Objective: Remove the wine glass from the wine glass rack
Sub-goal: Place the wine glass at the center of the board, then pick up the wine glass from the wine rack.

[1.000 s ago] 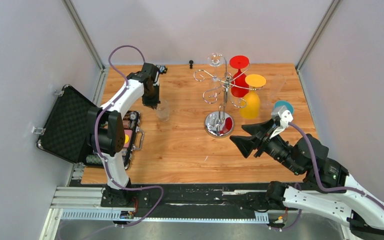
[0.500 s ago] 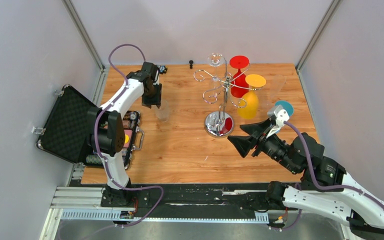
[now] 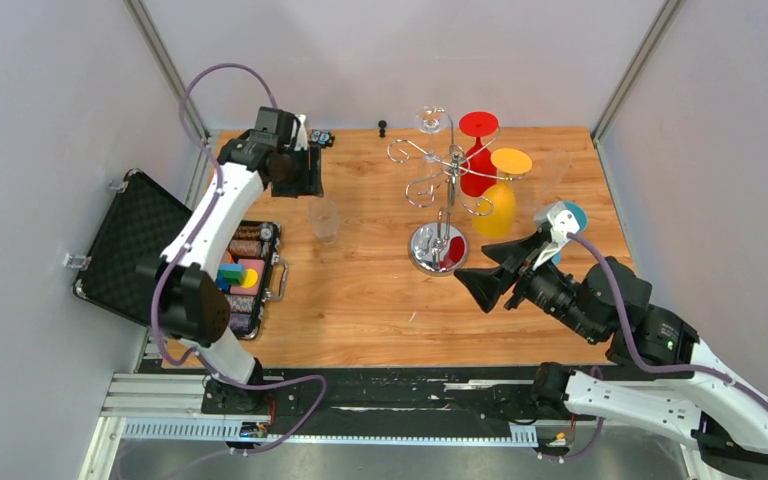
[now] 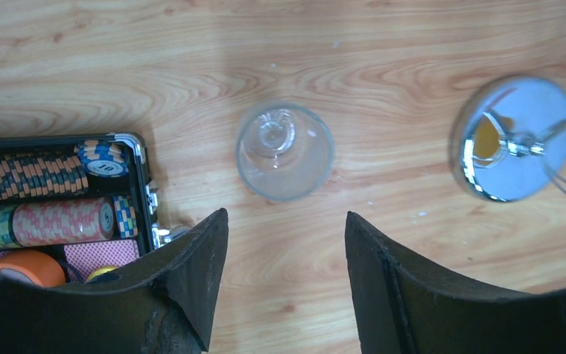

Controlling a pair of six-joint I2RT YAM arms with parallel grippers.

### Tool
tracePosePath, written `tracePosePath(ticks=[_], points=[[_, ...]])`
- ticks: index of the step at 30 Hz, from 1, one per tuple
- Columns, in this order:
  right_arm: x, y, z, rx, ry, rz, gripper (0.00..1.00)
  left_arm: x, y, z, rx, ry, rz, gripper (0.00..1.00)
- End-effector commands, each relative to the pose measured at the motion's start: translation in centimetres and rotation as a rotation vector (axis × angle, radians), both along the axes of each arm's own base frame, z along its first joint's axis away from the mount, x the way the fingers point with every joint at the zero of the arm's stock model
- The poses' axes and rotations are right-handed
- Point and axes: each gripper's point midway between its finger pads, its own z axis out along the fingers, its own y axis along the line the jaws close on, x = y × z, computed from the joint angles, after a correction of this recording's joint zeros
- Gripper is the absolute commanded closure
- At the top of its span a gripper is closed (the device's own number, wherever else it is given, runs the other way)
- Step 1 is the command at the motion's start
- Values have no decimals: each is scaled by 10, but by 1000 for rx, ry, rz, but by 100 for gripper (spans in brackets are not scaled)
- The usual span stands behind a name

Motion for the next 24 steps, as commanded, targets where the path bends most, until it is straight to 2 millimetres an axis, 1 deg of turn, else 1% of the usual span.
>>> tracePosePath(ticks=[1,2,3,4,5,6,10,13,14,15,16,17,18,19,20,21,22,24], points=[[1,-5,24,33,7,-24,30,-19,-15,47,-104,-99,-66,32],[1,-5,26,29,13,-30,29,-26,-20,55,-120,-115,-92,32],[3,-5,29,22,19,-38,29,-31,-24,56,-131,-116,-108,31],[4,-5,31,15,25,-43,29,-37,-28,64,-139,-137,-129,30],[5,-4,33,5,32,-50,28,-42,-31,66,-146,-139,-144,28],[6,-4,35,-1,36,-57,28,-48,-36,74,-154,-157,-164,28],[15,-1,42,-24,56,-100,25,-71,-52,89,-181,-191,-234,26],[25,-1,47,-43,60,-156,21,-86,-65,99,-210,-213,-286,26],[28,-2,50,-48,57,-174,21,-94,-70,105,-222,-228,-310,26],[32,-3,51,-58,56,-196,20,-99,-74,106,-234,-228,-325,25],[36,-4,54,-65,54,-221,20,-106,-78,113,-248,-245,-343,25],[40,-6,57,-72,51,-245,20,-110,-81,114,-263,-246,-354,25],[44,-9,60,-76,48,-268,20,-118,-84,121,-279,-263,-372,25],[48,-10,63,-82,44,-284,19,-122,-87,122,-298,-263,-383,24],[53,-12,66,-86,40,-300,19,-129,-89,127,-312,-278,-396,24],[57,-14,69,-88,37,-320,19,-134,-92,127,-332,-276,-406,23],[62,-16,72,-91,34,-336,19,-141,-93,133,-349,-292,-422,23],[73,-22,77,-89,35,-375,19,-153,-95,133,-379,-291,-447,23]])
